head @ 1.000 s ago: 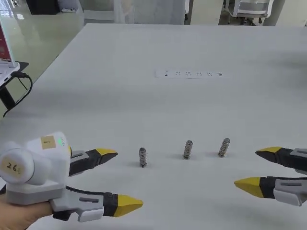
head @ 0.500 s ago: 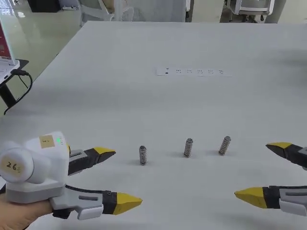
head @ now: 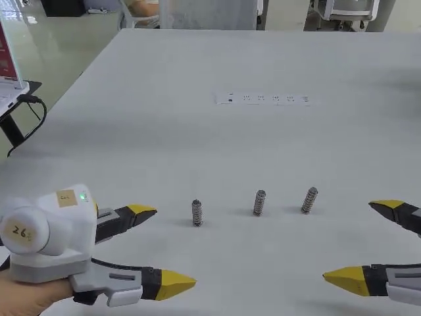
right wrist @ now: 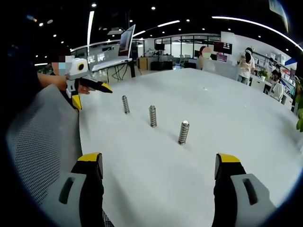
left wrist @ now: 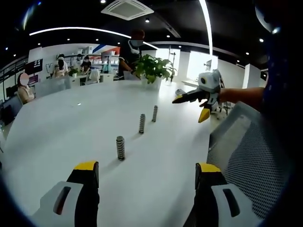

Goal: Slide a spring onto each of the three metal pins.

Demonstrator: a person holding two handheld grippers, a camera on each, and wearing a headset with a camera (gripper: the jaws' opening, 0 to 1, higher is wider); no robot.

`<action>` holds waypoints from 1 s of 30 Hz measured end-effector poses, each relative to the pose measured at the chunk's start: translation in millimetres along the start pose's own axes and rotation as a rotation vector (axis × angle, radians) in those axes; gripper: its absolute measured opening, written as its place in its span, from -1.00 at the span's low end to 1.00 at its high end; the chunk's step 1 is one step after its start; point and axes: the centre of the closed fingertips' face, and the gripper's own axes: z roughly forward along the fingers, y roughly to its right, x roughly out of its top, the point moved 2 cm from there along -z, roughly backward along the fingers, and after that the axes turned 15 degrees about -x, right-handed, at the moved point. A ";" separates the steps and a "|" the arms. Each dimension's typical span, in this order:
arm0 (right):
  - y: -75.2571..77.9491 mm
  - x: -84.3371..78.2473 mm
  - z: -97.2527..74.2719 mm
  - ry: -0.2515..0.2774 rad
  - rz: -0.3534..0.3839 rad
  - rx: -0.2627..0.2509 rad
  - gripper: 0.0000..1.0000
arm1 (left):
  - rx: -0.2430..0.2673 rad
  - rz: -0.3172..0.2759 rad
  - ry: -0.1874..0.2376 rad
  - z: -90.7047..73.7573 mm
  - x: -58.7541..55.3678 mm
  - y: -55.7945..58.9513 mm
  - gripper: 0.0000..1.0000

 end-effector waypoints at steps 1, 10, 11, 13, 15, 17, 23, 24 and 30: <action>0.2 0.2 0.0 0.000 0.000 -0.001 0.98 | 0.003 -0.003 0.004 -0.5 0.3 -0.4 0.62; -0.6 2.1 1.3 0.002 -0.002 0.002 0.98 | 0.017 -0.021 0.030 -0.3 0.1 -2.7 0.77; -0.7 2.0 1.4 0.001 -0.001 0.003 0.98 | 0.018 -0.022 0.028 -0.1 0.1 -2.6 0.80; -0.4 1.7 1.6 0.000 0.001 0.003 0.98 | 0.019 -0.017 0.036 -0.3 2.1 -2.6 0.82; -0.3 1.0 1.8 -0.003 0.001 0.003 0.98 | 0.018 -0.019 0.045 -0.4 3.2 -3.0 0.85; -0.5 1.1 1.8 -0.002 0.001 0.003 0.98 | 0.018 -0.021 0.053 0.0 3.9 -3.2 0.88; 0.3 1.9 2.3 -0.003 0.003 -0.002 0.98 | 0.013 -0.022 0.048 1.8 2.8 -2.2 0.93; 0.0 2.4 2.2 -0.002 0.003 -0.002 0.98 | 0.012 -0.025 0.053 1.8 3.1 -2.3 0.93; 0.3 2.5 2.1 -0.005 0.007 -0.003 0.98 | 0.007 -0.024 0.055 3.0 3.5 -2.0 0.96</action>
